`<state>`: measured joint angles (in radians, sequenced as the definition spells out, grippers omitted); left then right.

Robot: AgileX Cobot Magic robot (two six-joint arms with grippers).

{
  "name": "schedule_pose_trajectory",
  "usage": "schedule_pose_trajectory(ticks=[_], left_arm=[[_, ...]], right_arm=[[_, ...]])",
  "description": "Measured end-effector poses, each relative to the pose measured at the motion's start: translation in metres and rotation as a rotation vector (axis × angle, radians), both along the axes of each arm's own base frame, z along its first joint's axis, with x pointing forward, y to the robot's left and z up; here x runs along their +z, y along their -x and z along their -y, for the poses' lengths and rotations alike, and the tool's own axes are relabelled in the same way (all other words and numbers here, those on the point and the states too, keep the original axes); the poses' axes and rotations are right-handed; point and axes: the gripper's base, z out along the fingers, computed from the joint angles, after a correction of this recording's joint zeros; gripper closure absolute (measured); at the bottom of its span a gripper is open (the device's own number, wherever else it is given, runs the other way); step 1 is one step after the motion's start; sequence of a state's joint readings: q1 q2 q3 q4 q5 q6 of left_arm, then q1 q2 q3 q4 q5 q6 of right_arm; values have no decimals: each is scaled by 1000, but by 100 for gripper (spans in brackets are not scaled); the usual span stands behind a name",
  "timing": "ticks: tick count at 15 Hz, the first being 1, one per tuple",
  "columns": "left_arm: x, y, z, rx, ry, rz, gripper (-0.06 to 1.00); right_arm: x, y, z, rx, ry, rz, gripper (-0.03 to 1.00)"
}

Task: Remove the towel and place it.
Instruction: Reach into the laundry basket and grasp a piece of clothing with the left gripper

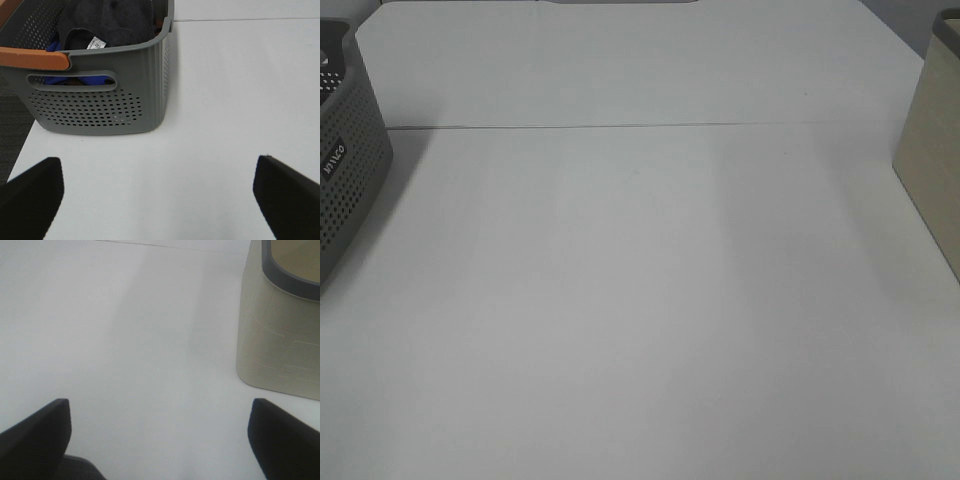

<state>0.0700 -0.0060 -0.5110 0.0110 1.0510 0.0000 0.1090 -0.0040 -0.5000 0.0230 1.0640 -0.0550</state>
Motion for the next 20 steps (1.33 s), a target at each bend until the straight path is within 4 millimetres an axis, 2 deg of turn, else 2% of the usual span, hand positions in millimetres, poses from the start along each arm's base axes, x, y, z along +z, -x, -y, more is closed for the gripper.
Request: schedule_pose_trajectory(ticks=[20], left_arm=[[0,0,1,-16,-11,-3,-3]], right_arm=[[0,0,0,0,0,0,5]])
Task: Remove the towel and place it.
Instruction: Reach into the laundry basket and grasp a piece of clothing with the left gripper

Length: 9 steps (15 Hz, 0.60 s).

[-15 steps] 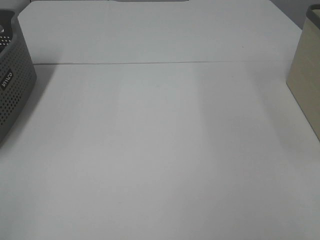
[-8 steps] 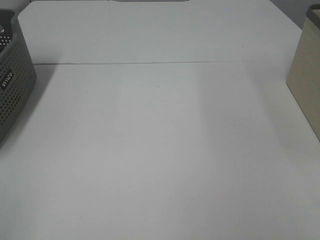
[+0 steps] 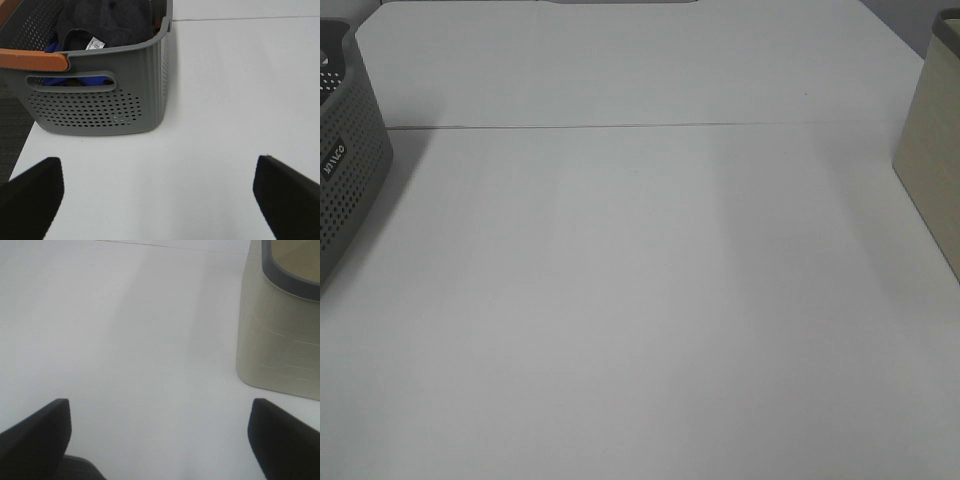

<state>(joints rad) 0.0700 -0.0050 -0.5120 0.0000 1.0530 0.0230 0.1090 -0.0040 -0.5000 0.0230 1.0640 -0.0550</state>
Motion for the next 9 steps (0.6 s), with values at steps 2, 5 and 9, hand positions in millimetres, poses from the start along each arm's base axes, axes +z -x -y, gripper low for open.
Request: schedule_pose_trajectory(ticks=[2,5,9], left_arm=[[20,-5,0,-81,-127,-167,-3],[53,-27,-2,-197,-289,-262,-3],[88,-85,-9,-359,-519,-411,-3]], right_arm=[[0,0,0,0,0,0,5],[0,0,0,0,0,0,5],[0,0,0,0,0,0,5]])
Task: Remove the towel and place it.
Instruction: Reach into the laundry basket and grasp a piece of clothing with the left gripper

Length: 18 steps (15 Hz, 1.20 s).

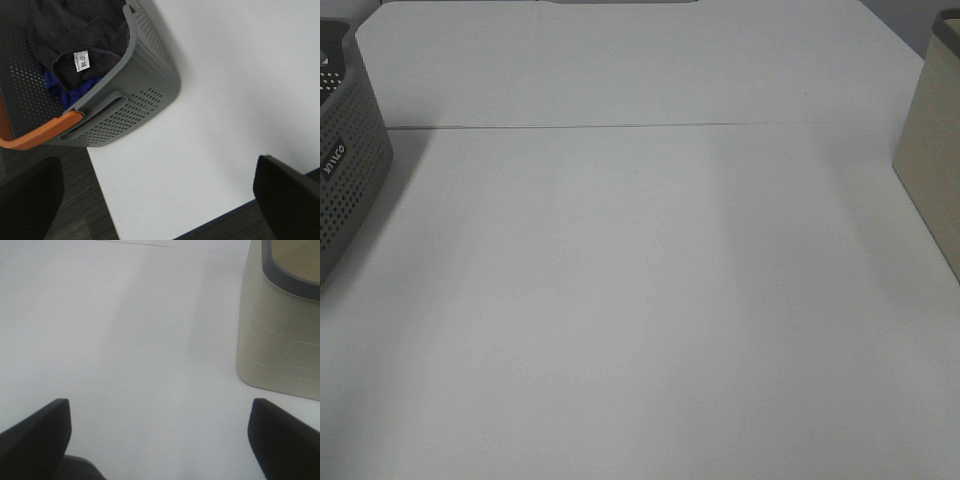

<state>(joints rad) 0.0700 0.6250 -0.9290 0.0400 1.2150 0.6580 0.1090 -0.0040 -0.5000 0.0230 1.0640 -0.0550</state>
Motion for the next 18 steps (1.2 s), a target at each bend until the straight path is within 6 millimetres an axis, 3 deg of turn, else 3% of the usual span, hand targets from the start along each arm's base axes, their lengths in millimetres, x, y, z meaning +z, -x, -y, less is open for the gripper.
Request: schedule_pose_trajectory(ticks=[1,5,6,8,11,13,15,18], left_arm=[[6,-27,-7,-27,-89,-74,-3],[24,-99,-21,-78,-245,-189,-3],[24,-109,-23,-87,-271,-208,-3],[23,-148,-33,-99,-364,-276,-3],[0,-217,-46,-118,-431,-378,-3],[-26,-256,-67,-95,-415,-441,-3],[-61,-289,-96,-101,-409,-512,-3],[-101,-314,-108,-122,-396,-563,-3]], right_arm=[[0,0,0,0,0,0,5],[0,0,0,0,0,0,5],[0,0,0,0,0,0,5],[0,0,0,0,0,0,5],[0,0,0,0,0,0,5],[0,0,0,0,0,0,5],[0,0,0,0,0,0,5],[0,0,0,0,0,0,5]])
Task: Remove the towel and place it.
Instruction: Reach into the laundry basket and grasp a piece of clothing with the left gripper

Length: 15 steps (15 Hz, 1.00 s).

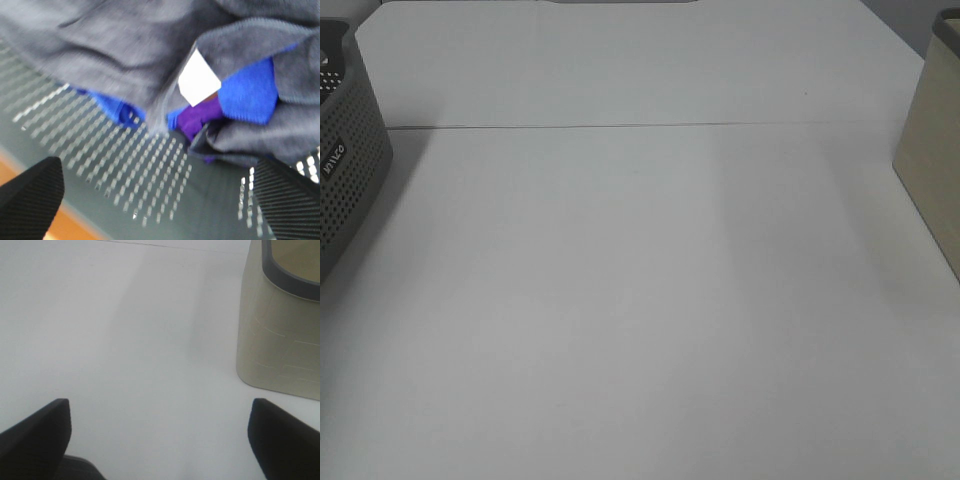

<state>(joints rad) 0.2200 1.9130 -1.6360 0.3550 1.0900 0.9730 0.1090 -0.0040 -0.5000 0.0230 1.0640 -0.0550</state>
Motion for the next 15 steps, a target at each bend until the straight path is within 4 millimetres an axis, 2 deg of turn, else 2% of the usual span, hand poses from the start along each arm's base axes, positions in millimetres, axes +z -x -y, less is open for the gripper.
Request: schedule_pose_trajectory(ticks=[4,8,9,12,13,15], left_arm=[[-64,-20,-9,-12,33,-115,-3],[-74,-22,-9,-11,43,-134,1],[-74,-22,-9,-11,43,-134,8],[-74,-22,-9,2,45,-129,48],[-74,-22,-9,19,48,-122,58],[-73,-22,-9,29,50,-114,67]], right_arm=[[0,0,0,0,0,0,5],[0,0,0,0,0,0,5],[0,0,0,0,0,0,5],[0,0,0,0,0,0,5],[0,0,0,0,0,0,5],[0,0,0,0,0,0,5]])
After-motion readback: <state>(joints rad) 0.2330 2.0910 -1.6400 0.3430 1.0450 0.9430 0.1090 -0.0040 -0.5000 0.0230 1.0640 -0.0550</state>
